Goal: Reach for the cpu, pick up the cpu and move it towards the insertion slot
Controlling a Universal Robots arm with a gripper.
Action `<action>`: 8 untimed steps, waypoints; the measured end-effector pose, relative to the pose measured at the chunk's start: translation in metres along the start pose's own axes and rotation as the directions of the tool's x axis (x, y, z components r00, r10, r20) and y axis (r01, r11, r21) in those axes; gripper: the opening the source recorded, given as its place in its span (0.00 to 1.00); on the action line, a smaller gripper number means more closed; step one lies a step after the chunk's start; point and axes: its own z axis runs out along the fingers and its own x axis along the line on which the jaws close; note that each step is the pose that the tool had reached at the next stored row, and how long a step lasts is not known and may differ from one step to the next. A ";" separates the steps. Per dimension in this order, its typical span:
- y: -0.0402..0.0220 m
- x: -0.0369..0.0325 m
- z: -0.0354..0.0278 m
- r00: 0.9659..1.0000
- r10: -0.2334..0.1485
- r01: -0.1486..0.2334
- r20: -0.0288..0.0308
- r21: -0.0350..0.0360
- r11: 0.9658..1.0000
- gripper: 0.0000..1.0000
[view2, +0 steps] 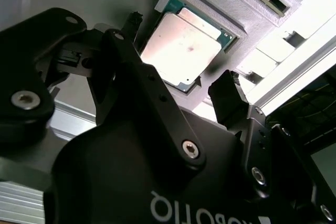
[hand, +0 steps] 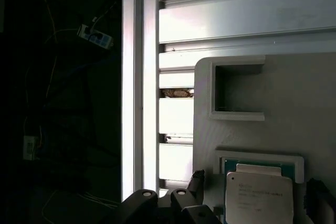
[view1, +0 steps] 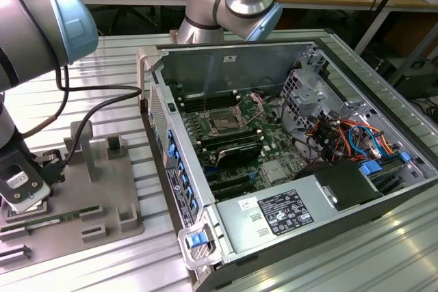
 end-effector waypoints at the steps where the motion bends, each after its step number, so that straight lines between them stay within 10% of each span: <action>1: 0.0000 0.0000 0.0000 1.000 0.000 0.000 0.000 0.000 1.000 0.80; 8: -0.0038 -0.0006 0.0001 1.000 0.001 -0.001 0.000 0.000 1.000 0.80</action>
